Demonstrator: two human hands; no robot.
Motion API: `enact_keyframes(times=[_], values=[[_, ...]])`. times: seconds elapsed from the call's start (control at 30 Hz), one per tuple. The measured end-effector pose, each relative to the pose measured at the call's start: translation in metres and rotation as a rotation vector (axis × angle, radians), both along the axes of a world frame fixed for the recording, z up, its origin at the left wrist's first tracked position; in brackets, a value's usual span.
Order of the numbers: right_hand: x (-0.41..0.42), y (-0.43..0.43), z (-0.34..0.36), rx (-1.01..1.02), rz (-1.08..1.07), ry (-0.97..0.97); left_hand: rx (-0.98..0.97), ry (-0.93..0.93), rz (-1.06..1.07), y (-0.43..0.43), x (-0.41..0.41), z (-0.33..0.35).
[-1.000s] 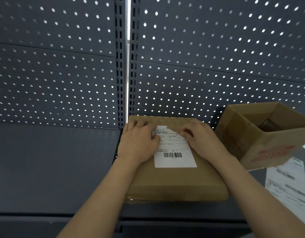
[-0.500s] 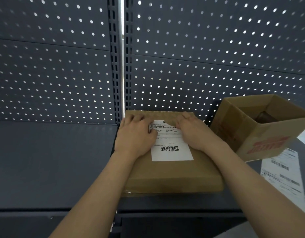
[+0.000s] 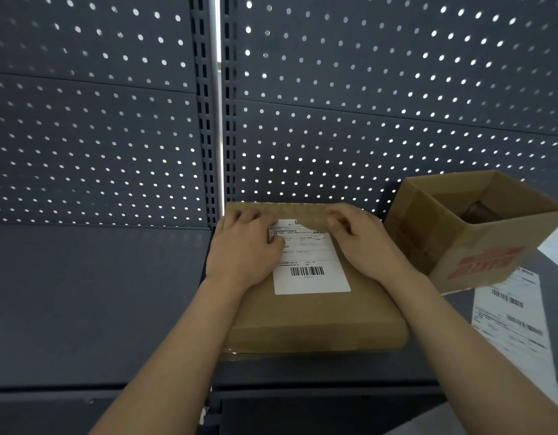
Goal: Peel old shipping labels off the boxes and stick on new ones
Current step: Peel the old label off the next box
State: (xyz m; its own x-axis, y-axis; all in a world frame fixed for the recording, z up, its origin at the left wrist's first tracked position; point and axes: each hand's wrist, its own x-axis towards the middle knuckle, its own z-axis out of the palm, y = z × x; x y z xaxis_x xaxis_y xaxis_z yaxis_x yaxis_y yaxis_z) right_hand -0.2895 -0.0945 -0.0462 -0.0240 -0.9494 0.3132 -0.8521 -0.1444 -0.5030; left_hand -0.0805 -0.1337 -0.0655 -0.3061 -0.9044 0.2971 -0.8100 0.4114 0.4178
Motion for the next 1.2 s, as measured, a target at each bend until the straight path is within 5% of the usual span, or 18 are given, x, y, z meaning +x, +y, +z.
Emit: enact_keyframes(times=[0.4,0.63,0.87,1.2], values=[[0.002,0.000,-0.004,-0.010,0.018,0.097,-0.004,-0.009,0.001,-0.002,-0.001,-0.001],[-0.003,0.009,0.000,-0.164,-0.098,-0.166,-0.021,-0.016,-0.008,-0.002,0.000,-0.002],[-0.001,0.002,-0.005,-0.032,-0.052,0.063,0.001,-0.006,0.007,0.000,0.000,0.000],[-0.001,-0.001,-0.002,-0.028,-0.033,0.103,-0.002,0.008,0.007,0.001,0.000,0.001]])
